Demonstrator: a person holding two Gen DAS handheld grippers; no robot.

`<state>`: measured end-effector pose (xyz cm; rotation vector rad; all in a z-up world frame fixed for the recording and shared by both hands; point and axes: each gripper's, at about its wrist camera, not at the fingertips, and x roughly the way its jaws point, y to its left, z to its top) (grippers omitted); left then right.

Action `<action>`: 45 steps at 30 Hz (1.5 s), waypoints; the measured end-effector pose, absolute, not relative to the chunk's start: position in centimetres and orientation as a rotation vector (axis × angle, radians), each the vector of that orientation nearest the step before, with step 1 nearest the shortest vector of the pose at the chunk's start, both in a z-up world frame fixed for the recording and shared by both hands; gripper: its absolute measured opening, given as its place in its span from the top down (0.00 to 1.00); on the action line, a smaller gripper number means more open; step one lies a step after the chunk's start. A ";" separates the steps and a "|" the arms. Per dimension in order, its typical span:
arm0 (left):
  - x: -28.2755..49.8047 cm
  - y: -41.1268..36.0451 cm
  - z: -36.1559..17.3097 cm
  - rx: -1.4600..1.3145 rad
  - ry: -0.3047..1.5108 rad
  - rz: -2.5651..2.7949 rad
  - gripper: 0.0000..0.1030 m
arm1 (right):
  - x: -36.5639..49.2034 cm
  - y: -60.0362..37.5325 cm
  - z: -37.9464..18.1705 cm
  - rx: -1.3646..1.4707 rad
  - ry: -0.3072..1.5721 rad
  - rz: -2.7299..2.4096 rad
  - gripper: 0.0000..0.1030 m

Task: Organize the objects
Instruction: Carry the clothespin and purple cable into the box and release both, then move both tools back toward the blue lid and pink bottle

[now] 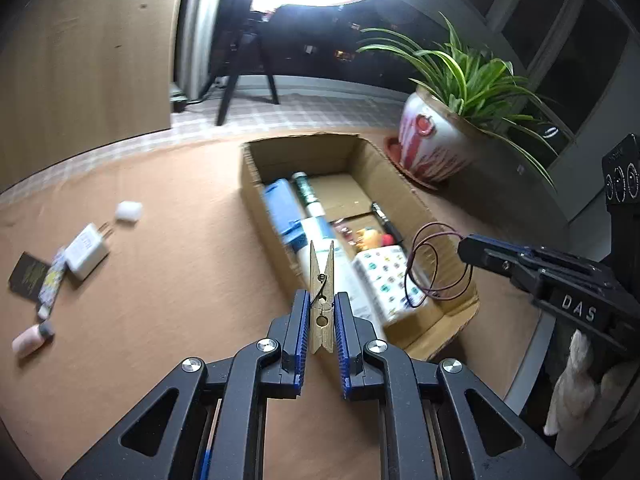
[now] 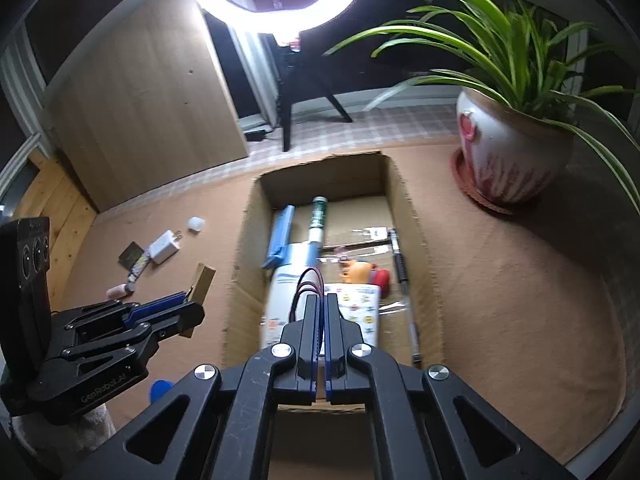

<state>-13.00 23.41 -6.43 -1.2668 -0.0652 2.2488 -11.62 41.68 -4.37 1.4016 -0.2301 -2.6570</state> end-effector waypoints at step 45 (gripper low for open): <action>-14.5 17.7 -7.1 -1.298 -0.050 2.403 0.57 | -10.1 37.2 -4.6 1.322 -0.249 -2.637 0.55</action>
